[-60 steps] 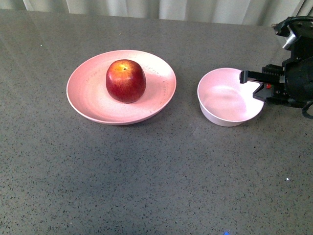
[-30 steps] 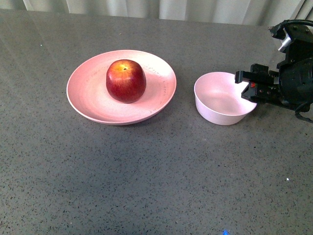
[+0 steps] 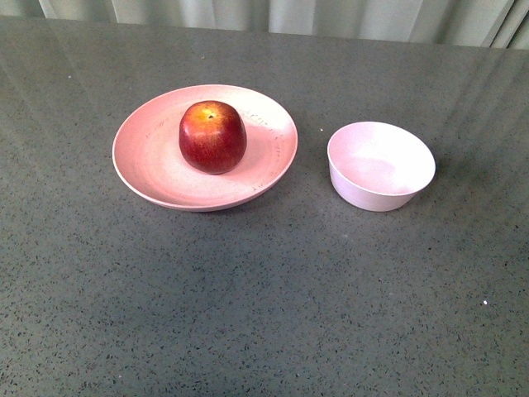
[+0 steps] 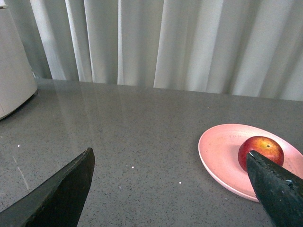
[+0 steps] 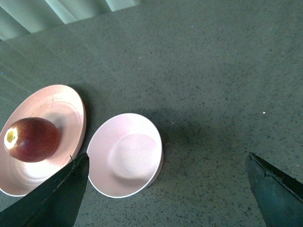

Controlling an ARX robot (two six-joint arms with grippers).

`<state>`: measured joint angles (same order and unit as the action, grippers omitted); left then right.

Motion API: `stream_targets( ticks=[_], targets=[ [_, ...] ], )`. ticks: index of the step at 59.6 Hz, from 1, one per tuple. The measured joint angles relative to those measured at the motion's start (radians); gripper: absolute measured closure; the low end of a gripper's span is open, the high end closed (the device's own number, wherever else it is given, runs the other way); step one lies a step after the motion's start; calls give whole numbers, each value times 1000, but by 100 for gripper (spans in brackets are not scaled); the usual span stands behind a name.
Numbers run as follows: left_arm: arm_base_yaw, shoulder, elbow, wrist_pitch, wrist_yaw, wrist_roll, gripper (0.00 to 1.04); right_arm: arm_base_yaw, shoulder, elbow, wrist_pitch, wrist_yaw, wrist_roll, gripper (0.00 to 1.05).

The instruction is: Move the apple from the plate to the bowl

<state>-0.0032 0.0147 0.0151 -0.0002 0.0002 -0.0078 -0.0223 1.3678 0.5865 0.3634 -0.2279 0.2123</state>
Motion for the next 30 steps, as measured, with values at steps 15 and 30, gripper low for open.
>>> stream_targets(
  ticks=[15, 30],
  targets=[
    [0, 0, 0, 0, 0, 0, 9, 17, -51, -265, 610, 223, -175, 49],
    [0, 0, 0, 0, 0, 0, 9, 18, -224, -404, 583, 225, -203, 95]
  ],
)
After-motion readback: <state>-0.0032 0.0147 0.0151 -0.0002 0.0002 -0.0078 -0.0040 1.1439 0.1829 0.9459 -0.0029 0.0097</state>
